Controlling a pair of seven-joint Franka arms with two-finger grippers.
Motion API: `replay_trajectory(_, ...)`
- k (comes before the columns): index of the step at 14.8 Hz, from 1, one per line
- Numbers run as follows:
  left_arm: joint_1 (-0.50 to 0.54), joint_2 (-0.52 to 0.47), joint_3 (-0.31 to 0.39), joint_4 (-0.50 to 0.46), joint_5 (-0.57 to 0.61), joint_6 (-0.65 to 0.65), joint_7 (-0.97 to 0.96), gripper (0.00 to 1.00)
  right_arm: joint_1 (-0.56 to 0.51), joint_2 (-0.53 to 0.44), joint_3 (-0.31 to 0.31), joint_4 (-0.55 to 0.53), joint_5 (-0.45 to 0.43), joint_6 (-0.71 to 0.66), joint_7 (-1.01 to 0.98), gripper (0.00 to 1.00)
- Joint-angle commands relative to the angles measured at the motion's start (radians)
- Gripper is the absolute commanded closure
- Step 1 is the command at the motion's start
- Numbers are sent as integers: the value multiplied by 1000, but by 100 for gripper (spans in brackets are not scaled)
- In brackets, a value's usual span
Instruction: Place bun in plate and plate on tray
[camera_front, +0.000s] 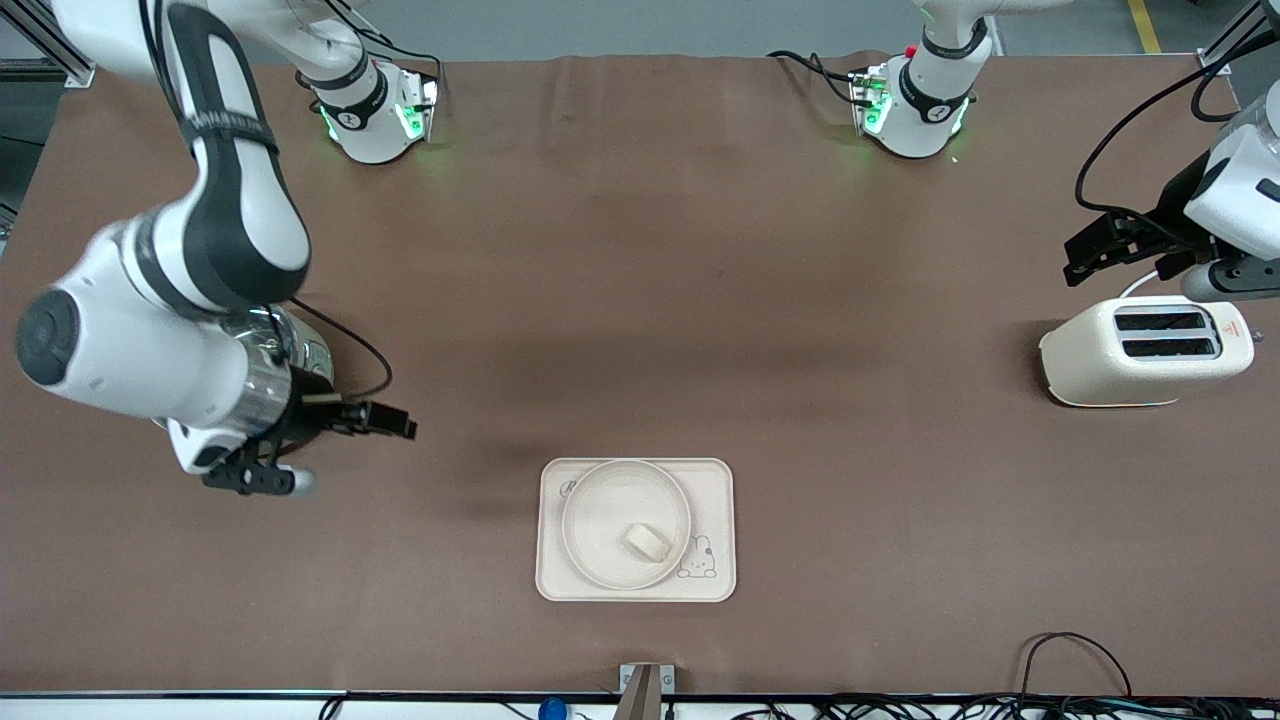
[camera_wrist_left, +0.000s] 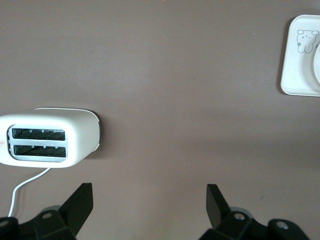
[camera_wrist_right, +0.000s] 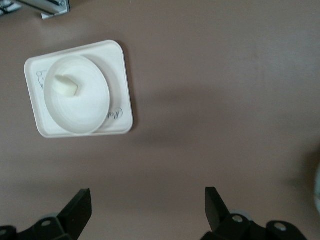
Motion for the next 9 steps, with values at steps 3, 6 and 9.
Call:
replay_trajectory(3,-3,-7,-5,0,-8,9,15,0,-54,-248,-8,-76,-178,-240,-10,0)
replay_trajectory(6,-6,-7,-6,3,-8,12,6,0,-145,-319,-8,-76,-198,-361,-22,0)
replay_trajectory(9,-3,-7,-17,3,-6,12,1,0,-189,-373,-8,-76,-282,-414,-54,0)
